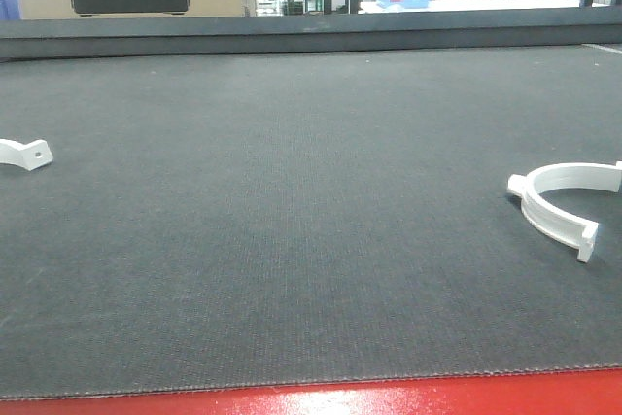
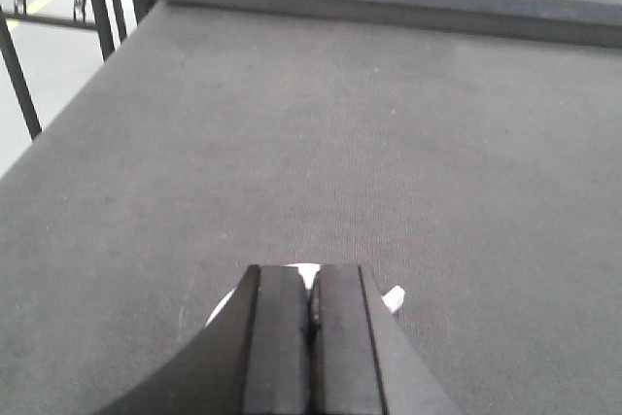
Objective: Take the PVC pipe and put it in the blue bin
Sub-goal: 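Lower the right gripper onto the nearer white pipe clamp and close, then lower the left gripper onto the other white pipe clamp and close, then lift both held clamps up off the felt table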
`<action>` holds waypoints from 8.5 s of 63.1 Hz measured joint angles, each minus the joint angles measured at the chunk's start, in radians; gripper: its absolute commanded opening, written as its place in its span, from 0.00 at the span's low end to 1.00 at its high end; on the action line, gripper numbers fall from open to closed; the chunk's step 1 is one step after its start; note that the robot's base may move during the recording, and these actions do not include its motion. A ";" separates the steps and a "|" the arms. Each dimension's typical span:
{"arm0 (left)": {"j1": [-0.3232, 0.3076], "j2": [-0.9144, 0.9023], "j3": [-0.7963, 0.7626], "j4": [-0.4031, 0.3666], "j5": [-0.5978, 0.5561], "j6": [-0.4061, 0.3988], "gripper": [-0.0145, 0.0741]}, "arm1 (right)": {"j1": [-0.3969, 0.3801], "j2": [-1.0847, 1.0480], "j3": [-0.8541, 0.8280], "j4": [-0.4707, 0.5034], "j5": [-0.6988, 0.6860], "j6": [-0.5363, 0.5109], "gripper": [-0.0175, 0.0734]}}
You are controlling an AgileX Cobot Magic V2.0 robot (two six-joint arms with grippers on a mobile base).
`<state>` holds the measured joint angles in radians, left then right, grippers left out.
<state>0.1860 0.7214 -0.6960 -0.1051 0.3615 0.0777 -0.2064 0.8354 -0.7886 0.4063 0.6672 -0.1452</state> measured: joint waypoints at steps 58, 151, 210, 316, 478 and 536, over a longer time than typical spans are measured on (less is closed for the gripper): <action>0.033 0.105 -0.016 0.156 -0.029 0.000 0.16 | 0.117 0.381 -0.051 0.006 -0.018 -0.096 0.36; 0.105 0.384 -0.088 0.098 -0.037 -0.002 0.40 | 0.207 0.751 -0.245 -0.157 0.178 0.030 0.50; 0.105 0.384 -0.088 0.098 -0.081 -0.002 0.40 | 0.243 0.818 -0.248 -0.219 0.090 0.038 0.49; 0.105 0.638 -0.162 0.095 -0.057 -0.002 0.41 | 0.247 0.427 -0.256 -0.142 0.200 0.041 0.01; 0.105 0.847 -0.256 0.096 -0.060 0.079 0.04 | 0.247 0.158 -0.256 -0.050 0.168 0.027 0.01; 0.105 0.102 -0.256 0.045 0.204 0.079 0.04 | 0.247 -0.080 -0.256 -0.066 0.119 -0.025 0.02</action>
<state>0.2905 0.8239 -0.9521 -0.0600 0.5658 0.1567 0.0401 0.7556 -1.0446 0.3401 0.7865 -0.1701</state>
